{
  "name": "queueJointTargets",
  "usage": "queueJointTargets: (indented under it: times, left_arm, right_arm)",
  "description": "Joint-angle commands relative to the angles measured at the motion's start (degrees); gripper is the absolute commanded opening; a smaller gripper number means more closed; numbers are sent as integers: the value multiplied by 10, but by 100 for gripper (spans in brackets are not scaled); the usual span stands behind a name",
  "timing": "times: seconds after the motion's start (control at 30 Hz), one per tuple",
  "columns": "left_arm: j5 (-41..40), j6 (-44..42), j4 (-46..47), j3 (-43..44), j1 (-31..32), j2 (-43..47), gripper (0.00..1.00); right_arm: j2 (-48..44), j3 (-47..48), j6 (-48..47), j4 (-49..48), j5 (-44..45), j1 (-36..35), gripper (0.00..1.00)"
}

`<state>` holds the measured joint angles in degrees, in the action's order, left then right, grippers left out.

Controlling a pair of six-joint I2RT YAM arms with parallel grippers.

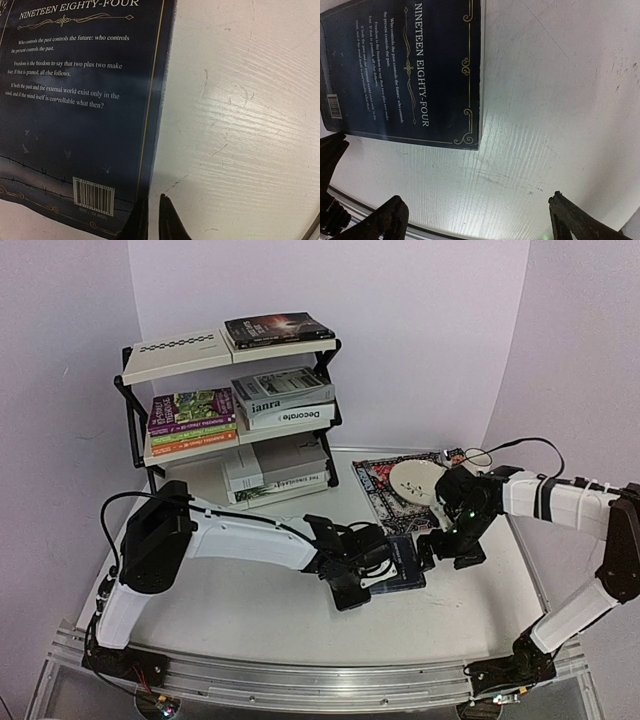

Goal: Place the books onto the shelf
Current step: Pick up the book from the center of the board.

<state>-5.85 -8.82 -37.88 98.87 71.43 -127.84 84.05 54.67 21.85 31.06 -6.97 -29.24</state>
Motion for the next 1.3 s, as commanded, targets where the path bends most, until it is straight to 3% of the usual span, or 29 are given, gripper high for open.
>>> queueJointTargets:
  times: [0.0, 0.07, 0.13, 0.3, 0.5, 0.77, 1.13, 1.27]
  left_arm:
    - [8, 56, -9, 0, -19, 49, 38]
    - [12, 69, 0, -11, -23, 59, 62]
    - [1, 75, 13, -33, -24, 76, 76]
    - [21, 82, 49, -95, -49, 132, 82]
    - [62, 83, 73, -137, -89, 153, 69]
    - [64, 79, 105, -170, -100, 126, 63]
    - [84, 77, 121, -174, -103, 80, 34]
    - [96, 80, 129, -179, -103, 74, 27]
  right_arm:
    - [-20, -50, 32, -63, -76, 35, 98]
    - [-19, -61, 38, -87, -95, 39, 98]
    - [-13, -65, 40, -105, -107, 40, 98]
    - [12, -55, 37, -120, -108, 44, 98]
    - [47, -54, 36, -148, -127, 60, 91]
    - [81, -66, 45, -174, -165, 65, 77]
    - [113, -99, 61, -230, -228, 65, 66]
    - [106, -99, 68, -254, -290, 64, 54]
